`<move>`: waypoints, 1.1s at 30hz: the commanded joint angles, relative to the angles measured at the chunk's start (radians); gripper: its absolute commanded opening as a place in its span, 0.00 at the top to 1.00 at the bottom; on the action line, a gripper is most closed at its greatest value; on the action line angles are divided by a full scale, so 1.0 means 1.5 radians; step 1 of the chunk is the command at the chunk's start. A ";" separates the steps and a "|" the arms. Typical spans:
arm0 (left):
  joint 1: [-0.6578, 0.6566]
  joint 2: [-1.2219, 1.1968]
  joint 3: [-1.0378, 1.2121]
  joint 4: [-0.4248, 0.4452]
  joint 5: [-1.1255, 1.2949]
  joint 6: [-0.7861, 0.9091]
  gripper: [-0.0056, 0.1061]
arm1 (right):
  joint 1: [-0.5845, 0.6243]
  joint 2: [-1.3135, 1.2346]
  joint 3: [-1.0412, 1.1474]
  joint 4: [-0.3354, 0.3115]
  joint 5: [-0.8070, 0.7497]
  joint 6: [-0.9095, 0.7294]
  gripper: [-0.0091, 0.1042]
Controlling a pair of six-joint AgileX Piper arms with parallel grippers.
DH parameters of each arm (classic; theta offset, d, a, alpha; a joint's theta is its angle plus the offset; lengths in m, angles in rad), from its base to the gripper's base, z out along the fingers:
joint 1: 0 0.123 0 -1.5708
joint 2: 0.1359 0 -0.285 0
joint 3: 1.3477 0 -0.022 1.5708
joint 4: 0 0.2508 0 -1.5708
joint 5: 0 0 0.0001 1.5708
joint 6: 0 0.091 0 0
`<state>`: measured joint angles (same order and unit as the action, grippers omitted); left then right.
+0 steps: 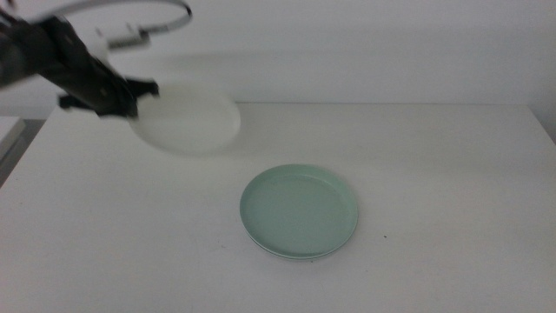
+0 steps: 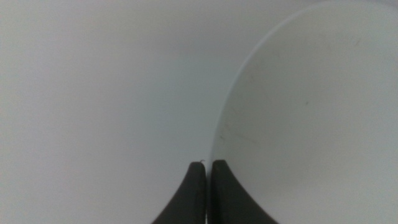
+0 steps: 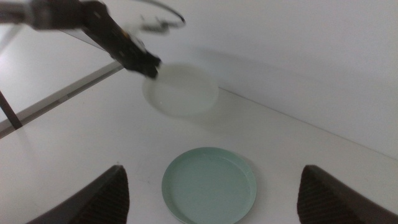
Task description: Stack the three bowls on top of each other.
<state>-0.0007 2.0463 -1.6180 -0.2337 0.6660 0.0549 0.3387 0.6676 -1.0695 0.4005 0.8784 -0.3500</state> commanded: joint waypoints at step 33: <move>-0.283 -0.165 0.374 -0.101 -0.264 -0.072 0.95 | -0.006 -0.003 0.004 0.002 -0.009 -0.003 0.24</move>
<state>-0.4192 1.8043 -1.0570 -0.3732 0.2868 -0.0415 0.3387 0.6676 -1.0695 0.4042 0.8742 -0.3500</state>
